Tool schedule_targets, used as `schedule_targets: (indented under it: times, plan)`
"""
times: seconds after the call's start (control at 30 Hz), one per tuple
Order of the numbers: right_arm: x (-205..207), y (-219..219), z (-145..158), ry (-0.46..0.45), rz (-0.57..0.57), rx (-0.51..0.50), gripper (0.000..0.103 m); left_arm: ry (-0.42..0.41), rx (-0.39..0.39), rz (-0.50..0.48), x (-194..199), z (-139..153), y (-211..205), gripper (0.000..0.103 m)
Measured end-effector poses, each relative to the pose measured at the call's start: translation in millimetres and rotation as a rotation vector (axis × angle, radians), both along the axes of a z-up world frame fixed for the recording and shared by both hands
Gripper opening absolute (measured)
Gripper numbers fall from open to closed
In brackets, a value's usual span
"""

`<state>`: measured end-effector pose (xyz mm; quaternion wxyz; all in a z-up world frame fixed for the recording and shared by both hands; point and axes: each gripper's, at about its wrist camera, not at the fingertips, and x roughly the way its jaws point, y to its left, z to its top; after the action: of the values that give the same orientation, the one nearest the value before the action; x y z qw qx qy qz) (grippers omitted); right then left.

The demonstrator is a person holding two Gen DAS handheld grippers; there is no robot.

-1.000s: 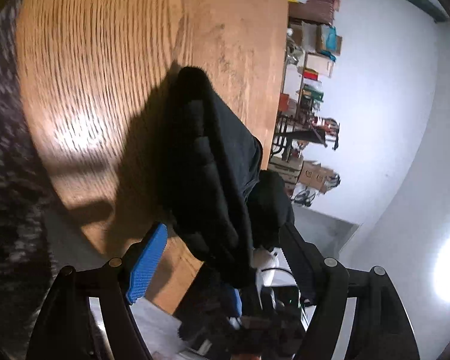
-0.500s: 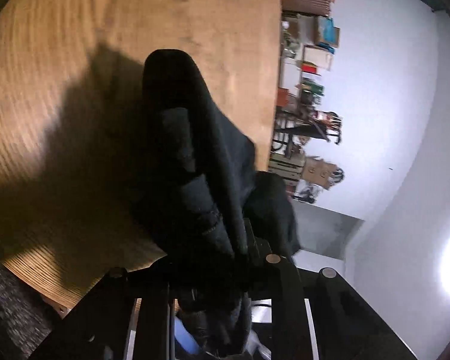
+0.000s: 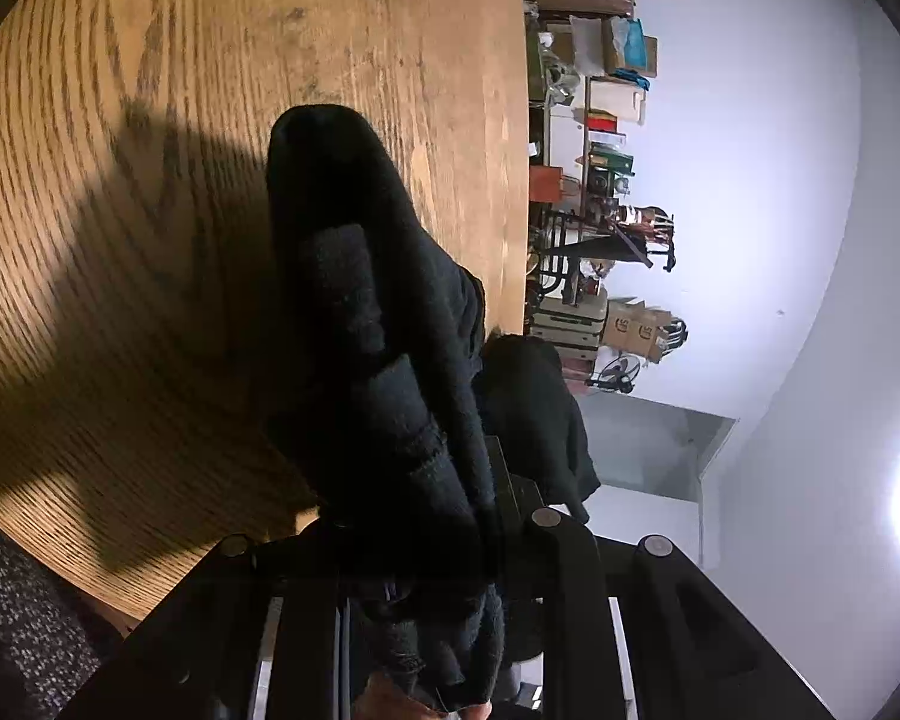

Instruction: Fold clothes

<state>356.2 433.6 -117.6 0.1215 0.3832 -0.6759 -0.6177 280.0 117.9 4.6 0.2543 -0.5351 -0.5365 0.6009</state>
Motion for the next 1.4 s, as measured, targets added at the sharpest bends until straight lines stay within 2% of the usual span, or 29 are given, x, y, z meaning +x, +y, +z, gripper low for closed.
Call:
schedule_targets:
  times: [0.07,0.17,0.23,0.33,0.5,0.6,0.63,0.7,0.77,0.83,0.93,1.03,1.1,1.13,1.2,1.23,1.27,1.3,1.33,1.4]
  plan:
    - [-9,0,-1,0.020,0.003,0.000,0.041,0.049,-0.045,-0.010,-4,10,1,0.021]
    - [-23,-3,21,0.073,0.030,0.106,0.031,0.140,-0.109,-0.033,-10,31,7,0.020]
    - [-28,3,54,0.135,0.024,0.225,0.029,0.258,-0.137,-0.074,-17,62,20,0.019]
    - [-32,21,119,0.245,-0.006,0.385,0.028,0.454,-0.146,-0.136,-26,124,55,0.019]
    - [9,77,251,0.436,-0.164,0.641,0.028,0.738,-0.028,-0.294,-25,236,147,0.019]
    - [57,109,325,0.531,-0.314,0.811,0.028,0.875,0.103,-0.367,-8,286,203,0.019]
    - [80,119,348,0.563,-0.371,0.870,0.028,0.904,0.150,-0.398,-1,298,222,0.019]
    - [109,123,378,0.561,-0.463,0.989,0.028,0.919,0.230,-0.477,11,310,261,0.019]
    - [136,124,405,0.545,-0.553,1.109,0.028,0.885,0.242,-0.568,18,301,295,0.019]
    - [152,135,387,0.450,-0.564,1.103,0.028,0.841,0.203,-0.648,24,275,325,0.019]
    - [173,153,348,0.287,-0.558,1.061,0.028,0.767,0.064,-0.734,43,214,346,0.019]
    - [178,168,268,0.098,-0.501,0.891,0.029,0.703,-0.130,-0.796,49,147,358,0.019]
    - [188,174,217,0.000,-0.474,0.779,0.032,0.671,-0.178,-0.810,50,120,355,0.023]
    - [198,176,208,-0.008,-0.468,0.755,0.039,0.669,-0.187,-0.810,50,115,352,0.029]
    - [222,180,202,0.005,-0.461,0.734,0.050,0.688,-0.235,-0.838,50,115,346,0.036]
    - [232,178,206,-0.002,-0.463,0.753,0.068,0.701,-0.272,-0.857,53,117,344,0.043]
    - [241,175,213,-0.013,-0.465,0.785,0.079,0.711,-0.315,-0.878,56,118,342,0.055]
    - [250,171,220,-0.025,-0.468,0.816,0.080,0.719,-0.364,-0.900,56,119,340,0.064]
    - [259,168,228,-0.036,-0.471,0.847,0.080,0.730,-0.421,-0.911,59,119,337,0.078]
    - [278,162,242,-0.059,-0.476,0.910,0.080,0.777,-0.552,-0.881,65,117,324,0.079]
